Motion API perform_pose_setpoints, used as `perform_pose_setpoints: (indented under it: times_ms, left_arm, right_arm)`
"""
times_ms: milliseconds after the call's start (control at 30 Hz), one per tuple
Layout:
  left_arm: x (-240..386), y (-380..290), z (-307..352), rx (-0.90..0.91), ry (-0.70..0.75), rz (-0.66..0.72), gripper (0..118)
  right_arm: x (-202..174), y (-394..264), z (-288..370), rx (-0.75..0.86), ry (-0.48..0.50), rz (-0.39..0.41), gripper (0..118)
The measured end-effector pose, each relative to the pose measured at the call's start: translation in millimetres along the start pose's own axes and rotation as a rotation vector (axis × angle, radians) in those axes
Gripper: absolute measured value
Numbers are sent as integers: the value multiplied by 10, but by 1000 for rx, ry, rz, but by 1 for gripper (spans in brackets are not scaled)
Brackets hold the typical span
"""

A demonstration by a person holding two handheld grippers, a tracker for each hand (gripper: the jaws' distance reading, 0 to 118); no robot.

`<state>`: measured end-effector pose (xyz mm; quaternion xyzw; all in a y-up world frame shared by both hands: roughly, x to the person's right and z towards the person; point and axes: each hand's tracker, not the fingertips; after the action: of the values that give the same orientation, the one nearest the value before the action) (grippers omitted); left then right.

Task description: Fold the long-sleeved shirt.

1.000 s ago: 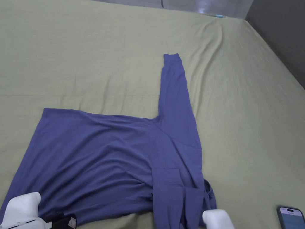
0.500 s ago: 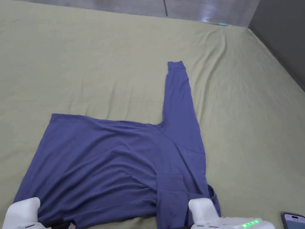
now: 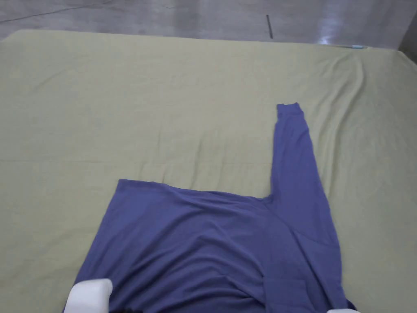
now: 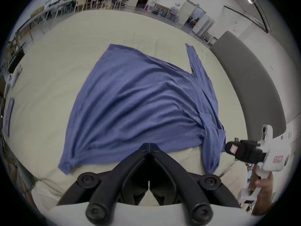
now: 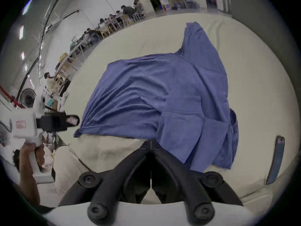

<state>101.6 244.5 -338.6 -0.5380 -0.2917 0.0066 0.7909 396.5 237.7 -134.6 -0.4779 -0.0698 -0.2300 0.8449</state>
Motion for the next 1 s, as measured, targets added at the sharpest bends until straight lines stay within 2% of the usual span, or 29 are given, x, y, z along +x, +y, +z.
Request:
perform_pose_setpoints:
  times_ms: [67, 100, 133, 167, 200, 233, 267, 400, 600, 667, 700, 733, 767, 800, 833, 900, 967, 1000]
  left_arm:
    - [-49, 304, -83, 43, 17, 7, 0]
    - [-84, 479, -143, 84, 25, 13, 6]
    - [-132, 722, -227, 106, 48, 14, 45]
    - [-181, 949, -320, 128, 80, 15, 118]
    - [-241, 1193, -468, 135, 132, 26, 118]
    - [-320, 1400, -468, 227, 147, 68, 118]
    - [-369, 1654, -555, 227, 133, 58, 118]
    - [-660, 2345, -1328, 80, 249, 102, 118]
    - [-826, 2446, -2026, -70, 331, 83, 117]
    - [-695, 2415, -1930, -46, 357, 5, 109]
    - [-679, 2472, -1921, -59, 367, -27, 94]
    - [-582, 2486, -1847, -36, 387, -91, 61]
    - [-456, 2484, -1792, -14, 368, -169, 0]
    - [-327, 2477, -1753, 5, 403, -274, 0]
    - [-231, 2410, -1717, -2, 401, -290, 0]
    - [-220, 2428, -1610, -21, 197, -177, 0]
    - [-290, 2433, -1481, -2, 138, -31, 0]
    - [-312, 2437, -1381, 20, 135, -13, 0]
  right_arm:
    - [26, 30, -32, -8, 5, 0, 2]
    - [39, 46, -45, -10, 11, -3, 2]
    - [30, 56, -66, -13, 16, -8, 2]
    - [35, 65, -76, -14, 21, -13, 2]
    - [41, 70, -84, -14, 25, -18, 2]
    - [44, 69, -87, -14, 26, -24, 2]
    - [60, 55, -86, -16, 30, -35, 2]
    - [165, -3, -77, -32, 41, -79, 2]
    - [353, -37, -72, -54, -8, -120, 2]
    - [457, 14, -76, -65, -27, -132, 2]
    - [510, 67, -81, -68, -52, -135, 2]
    - [560, 140, -95, -69, -73, -137, 2]
    - [620, 247, -119, -67, -93, -140, 2]
    - [715, 407, -142, -57, -106, -141, 2]
    - [792, 576, -175, -32, -120, -147, 2]
    - [951, 983, -257, 31, -117, -191, 2]
    - [1163, 1396, -383, 83, -71, -231, 6]
    - [1250, 1593, -471, 93, -51, -243, 40]
